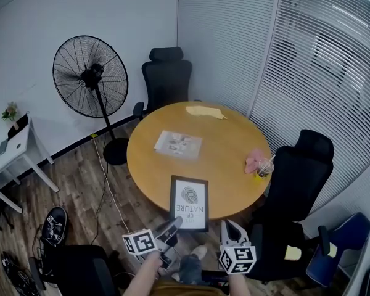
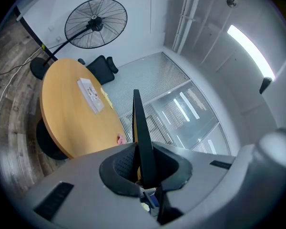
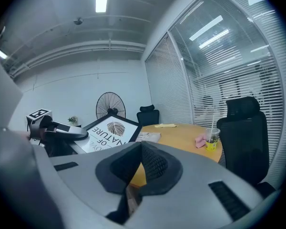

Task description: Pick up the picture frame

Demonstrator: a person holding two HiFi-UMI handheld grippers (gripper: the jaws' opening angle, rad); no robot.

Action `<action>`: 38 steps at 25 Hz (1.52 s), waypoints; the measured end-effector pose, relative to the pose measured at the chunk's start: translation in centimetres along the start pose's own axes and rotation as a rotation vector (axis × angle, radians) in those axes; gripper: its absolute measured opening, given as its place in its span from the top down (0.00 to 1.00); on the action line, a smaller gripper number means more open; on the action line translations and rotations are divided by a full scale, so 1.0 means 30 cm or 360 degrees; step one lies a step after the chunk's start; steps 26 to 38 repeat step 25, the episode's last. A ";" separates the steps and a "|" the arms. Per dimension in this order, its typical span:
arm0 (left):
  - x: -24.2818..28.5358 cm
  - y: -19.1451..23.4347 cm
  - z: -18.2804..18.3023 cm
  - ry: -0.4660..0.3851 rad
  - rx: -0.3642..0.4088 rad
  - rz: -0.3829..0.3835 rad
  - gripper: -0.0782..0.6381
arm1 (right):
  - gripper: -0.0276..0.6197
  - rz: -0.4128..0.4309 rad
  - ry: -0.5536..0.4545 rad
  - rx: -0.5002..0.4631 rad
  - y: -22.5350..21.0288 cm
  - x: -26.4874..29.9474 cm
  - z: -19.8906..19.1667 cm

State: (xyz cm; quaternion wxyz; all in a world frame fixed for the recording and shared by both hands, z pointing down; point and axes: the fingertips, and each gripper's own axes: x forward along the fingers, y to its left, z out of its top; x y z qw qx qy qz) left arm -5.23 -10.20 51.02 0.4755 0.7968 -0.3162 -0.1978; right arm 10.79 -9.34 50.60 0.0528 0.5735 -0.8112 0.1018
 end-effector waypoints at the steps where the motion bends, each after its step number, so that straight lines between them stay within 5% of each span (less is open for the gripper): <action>1: 0.000 0.002 0.001 0.0000 -0.0002 0.0002 0.80 | 0.94 0.0000 0.0004 -0.0002 0.001 0.001 0.001; 38: 0.017 0.033 -0.007 0.0004 -0.0049 0.0027 0.80 | 0.94 0.0008 0.0037 -0.0030 -0.014 0.019 -0.008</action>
